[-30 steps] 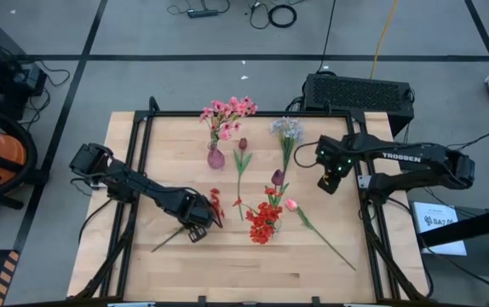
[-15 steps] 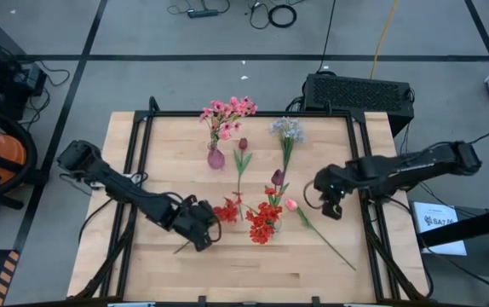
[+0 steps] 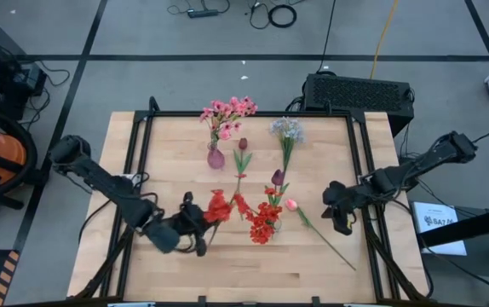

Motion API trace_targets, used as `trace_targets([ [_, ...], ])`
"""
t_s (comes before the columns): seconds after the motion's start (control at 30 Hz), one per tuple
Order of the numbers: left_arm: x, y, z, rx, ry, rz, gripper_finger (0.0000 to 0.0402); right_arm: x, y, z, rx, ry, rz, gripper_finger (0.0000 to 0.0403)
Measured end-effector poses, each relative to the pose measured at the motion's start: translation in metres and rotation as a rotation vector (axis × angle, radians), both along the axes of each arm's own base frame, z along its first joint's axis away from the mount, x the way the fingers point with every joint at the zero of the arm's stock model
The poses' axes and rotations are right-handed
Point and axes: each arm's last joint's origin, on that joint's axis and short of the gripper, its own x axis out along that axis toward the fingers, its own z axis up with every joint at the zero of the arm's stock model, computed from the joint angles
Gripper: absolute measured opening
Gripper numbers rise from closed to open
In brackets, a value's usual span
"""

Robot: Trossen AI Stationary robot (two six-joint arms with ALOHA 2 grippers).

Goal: Sort flowers into vase by color
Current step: Put the red flowers into the transparent flower vase

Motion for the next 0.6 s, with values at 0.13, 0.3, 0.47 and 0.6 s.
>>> trace_targets([
  [0.13,-0.009,-0.013,0.011,0.125,-0.094,0.054,0.0010,-0.003,0.005,0.000,-0.028,-0.016,0.031,0.0000],
  [0.3,-0.008,-0.016,0.024,0.199,-0.167,0.094,0.0010,0.000,0.007,0.002,-0.046,-0.073,0.024,0.0000],
  [0.47,0.002,-0.006,0.036,0.234,-0.223,0.111,0.0010,0.003,0.009,0.005,-0.041,-0.123,0.040,0.0000],
  [0.6,0.013,0.003,0.044,0.226,-0.291,0.066,0.0010,0.003,0.008,0.005,-0.051,-0.128,-0.003,0.0000],
])
